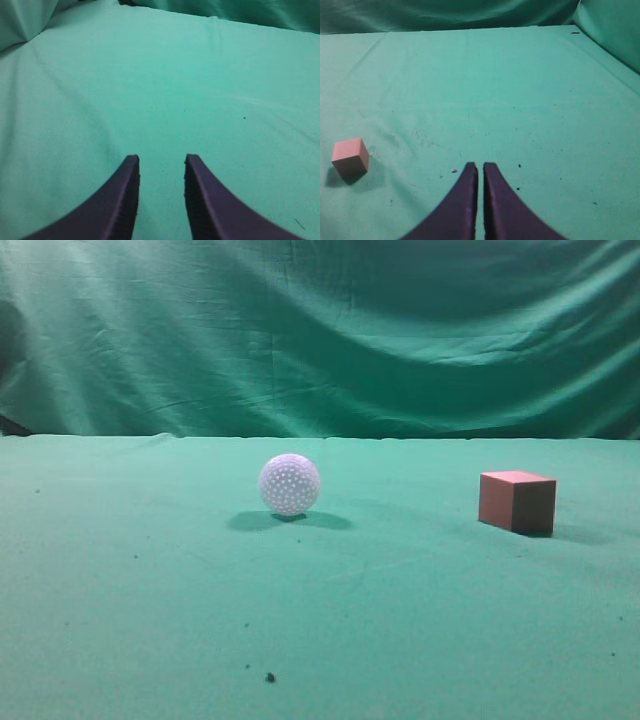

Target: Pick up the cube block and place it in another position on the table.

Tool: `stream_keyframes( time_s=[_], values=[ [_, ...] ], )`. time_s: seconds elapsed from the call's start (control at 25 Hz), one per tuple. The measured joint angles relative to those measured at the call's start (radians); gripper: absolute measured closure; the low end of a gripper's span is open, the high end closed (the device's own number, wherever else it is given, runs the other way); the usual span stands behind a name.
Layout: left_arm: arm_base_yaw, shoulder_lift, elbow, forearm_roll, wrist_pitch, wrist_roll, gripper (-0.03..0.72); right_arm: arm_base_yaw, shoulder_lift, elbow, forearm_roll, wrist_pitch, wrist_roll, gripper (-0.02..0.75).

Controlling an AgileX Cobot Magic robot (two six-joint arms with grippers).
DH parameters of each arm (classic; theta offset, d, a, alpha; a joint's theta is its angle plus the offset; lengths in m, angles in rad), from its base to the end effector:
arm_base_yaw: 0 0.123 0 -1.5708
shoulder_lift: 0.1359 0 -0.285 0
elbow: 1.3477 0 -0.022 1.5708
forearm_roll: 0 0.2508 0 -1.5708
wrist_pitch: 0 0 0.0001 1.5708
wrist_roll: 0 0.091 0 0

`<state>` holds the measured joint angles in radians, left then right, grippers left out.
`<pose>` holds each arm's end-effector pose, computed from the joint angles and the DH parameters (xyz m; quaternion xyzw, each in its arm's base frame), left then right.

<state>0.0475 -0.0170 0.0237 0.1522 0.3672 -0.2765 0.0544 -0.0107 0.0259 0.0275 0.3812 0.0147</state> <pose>0.0522 0.0075 0.1734 -0.0888 0.7946 -0.0043 0.6005 0.0523 0.0038 0.1708 -0.0087 0.8075 0.0320 0.5890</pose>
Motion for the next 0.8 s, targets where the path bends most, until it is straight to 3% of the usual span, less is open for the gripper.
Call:
stream_keyframes(
  time_s=[0.8],
  values=[
    [0.000,0.000,0.000,0.000,0.000,0.000,0.426,0.000,0.000,0.000,0.000,0.000,0.000,0.738]
  ],
)
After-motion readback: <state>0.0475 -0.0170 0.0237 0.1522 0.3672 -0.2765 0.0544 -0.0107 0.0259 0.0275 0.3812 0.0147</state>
